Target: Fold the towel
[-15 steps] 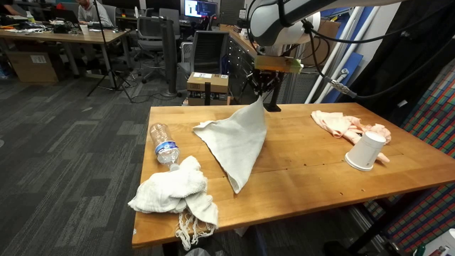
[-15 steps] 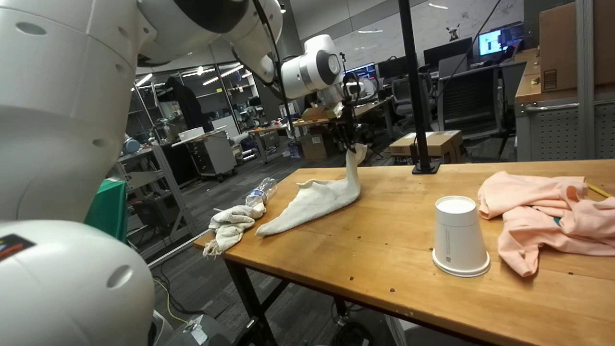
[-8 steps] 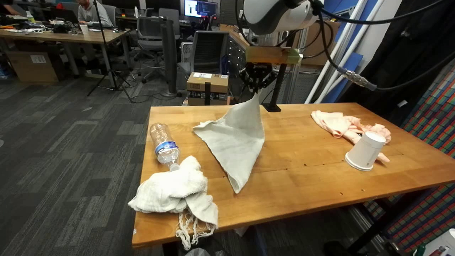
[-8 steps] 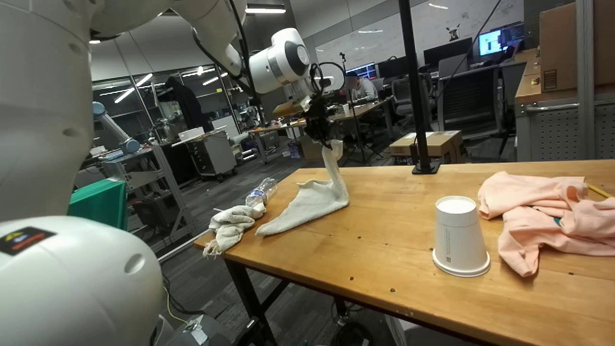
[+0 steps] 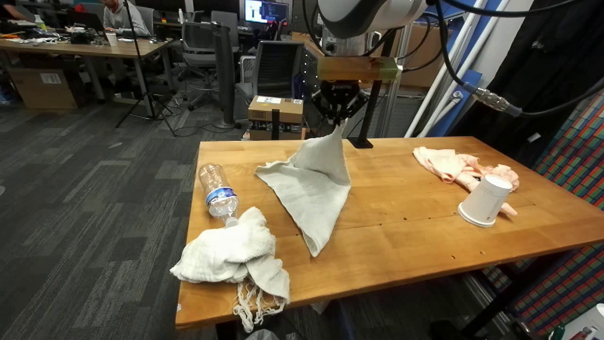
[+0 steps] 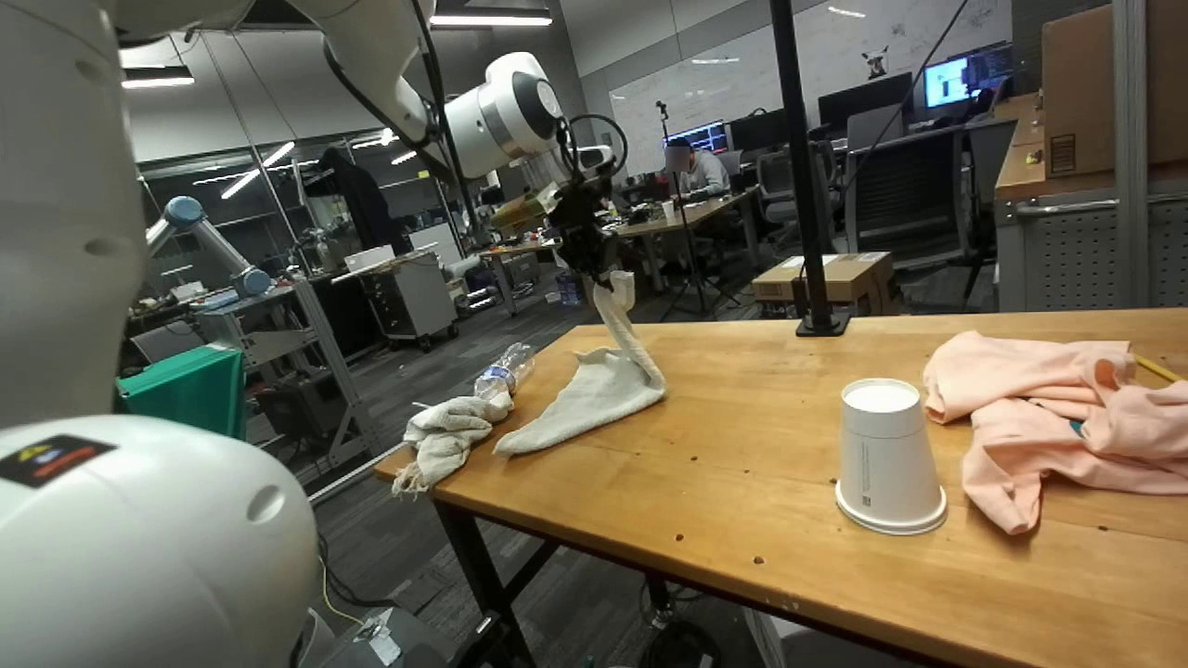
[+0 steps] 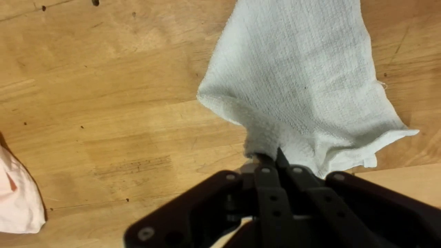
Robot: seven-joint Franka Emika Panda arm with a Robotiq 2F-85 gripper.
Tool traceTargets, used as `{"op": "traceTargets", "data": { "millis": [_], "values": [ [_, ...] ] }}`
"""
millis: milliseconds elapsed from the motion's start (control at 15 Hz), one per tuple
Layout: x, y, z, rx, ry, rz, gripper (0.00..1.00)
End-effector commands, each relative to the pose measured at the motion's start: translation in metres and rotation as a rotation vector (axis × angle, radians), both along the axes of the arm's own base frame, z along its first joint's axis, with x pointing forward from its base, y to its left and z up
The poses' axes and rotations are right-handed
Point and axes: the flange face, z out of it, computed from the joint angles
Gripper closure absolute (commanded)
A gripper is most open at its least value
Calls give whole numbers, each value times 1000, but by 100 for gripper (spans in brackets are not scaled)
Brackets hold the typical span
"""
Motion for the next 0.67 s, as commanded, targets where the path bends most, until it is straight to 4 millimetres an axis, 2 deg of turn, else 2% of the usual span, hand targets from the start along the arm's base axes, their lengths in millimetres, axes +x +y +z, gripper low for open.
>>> {"op": "traceTargets", "data": {
  "millis": [0, 400, 600],
  "values": [
    [-25, 12, 19, -22, -15, -23, 99],
    [-60, 36, 25, -47, -18, -24, 99],
    [-84, 47, 20, -54, -19, -14, 99]
  ]
}}
